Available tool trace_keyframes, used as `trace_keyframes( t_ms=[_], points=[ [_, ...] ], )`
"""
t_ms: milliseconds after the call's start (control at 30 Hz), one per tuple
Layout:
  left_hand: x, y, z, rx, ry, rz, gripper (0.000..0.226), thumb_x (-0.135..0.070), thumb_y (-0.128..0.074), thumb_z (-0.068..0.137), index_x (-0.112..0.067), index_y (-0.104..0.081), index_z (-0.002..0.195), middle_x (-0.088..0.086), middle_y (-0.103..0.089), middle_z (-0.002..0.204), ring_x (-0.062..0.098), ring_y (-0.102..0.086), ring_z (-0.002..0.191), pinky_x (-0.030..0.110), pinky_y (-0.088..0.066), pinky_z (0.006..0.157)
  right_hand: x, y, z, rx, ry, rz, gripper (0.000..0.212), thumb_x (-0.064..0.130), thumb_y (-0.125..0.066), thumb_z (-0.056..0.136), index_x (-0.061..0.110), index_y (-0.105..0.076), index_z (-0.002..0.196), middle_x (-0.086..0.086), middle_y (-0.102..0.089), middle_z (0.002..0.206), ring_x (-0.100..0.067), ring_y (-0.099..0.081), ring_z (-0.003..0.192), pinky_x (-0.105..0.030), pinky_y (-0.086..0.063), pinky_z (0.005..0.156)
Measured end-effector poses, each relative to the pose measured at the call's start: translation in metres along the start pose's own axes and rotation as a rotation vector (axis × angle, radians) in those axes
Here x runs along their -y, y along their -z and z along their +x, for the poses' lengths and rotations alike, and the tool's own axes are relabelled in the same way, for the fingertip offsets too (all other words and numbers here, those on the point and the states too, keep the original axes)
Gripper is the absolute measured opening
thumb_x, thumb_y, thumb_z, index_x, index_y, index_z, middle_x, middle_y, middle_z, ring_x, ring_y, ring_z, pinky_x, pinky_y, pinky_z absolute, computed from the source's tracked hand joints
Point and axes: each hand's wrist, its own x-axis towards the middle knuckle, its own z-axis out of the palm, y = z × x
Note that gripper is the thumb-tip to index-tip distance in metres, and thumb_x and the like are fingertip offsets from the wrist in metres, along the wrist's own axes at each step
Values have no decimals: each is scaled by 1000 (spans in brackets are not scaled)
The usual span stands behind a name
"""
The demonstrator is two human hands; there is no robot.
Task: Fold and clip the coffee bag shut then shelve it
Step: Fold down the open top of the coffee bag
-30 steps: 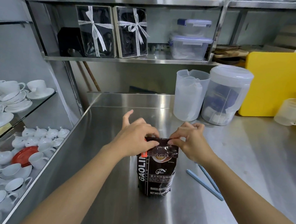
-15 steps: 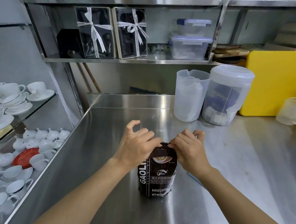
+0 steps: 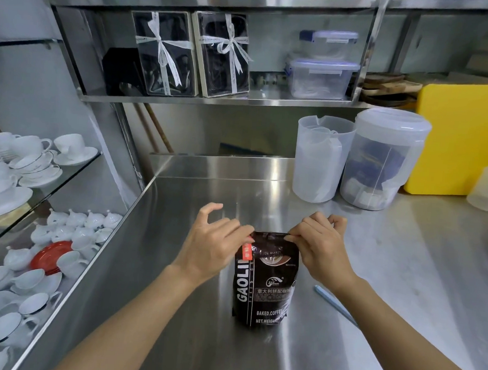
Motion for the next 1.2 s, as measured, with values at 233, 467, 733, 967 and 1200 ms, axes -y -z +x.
trace_keyframes(
  t_ms=[233,467,733,967,1200],
  points=[
    [-1,-6,1,16,96,-148,25,14,-57,66,-11,-50,64,3,-53,53,20,-42,49,27,-37,69,-3,-9,5,127,6,143,29,22,-46,87,5,-58,67,-8,-53,59,-18,-35,65,-34,-32,60],
    [8,1,-1,29,14,-54,11,-13,-60,81,-17,-60,71,-5,-56,56,16,-50,54,31,-37,89,-7,0,9,179,37,169,29,25,-47,86,5,-59,69,-7,-56,60,-16,-36,66,-30,-32,61],
    [5,7,16,250,117,-291,13,-18,-46,81,-18,-43,68,-11,-45,57,17,-49,56,31,-31,88,-10,6,18,243,44,188,33,31,-44,80,3,-58,68,-11,-61,63,-30,-57,58,-38,-49,51],
    [1,12,32,351,-28,-221,22,-32,-35,89,-20,-51,79,-4,-63,60,17,-56,57,32,-44,67,-2,18,33,424,152,167,25,32,-51,85,9,-60,90,-7,-66,82,-26,-60,71,-38,-48,58],
    [0,1,27,238,4,-286,19,-9,-53,83,-23,-46,73,-3,-54,50,19,-35,46,28,-38,73,10,5,35,391,364,7,14,17,-46,81,6,-54,77,-8,-61,58,-32,-53,43,-28,-39,34]
  ],
)
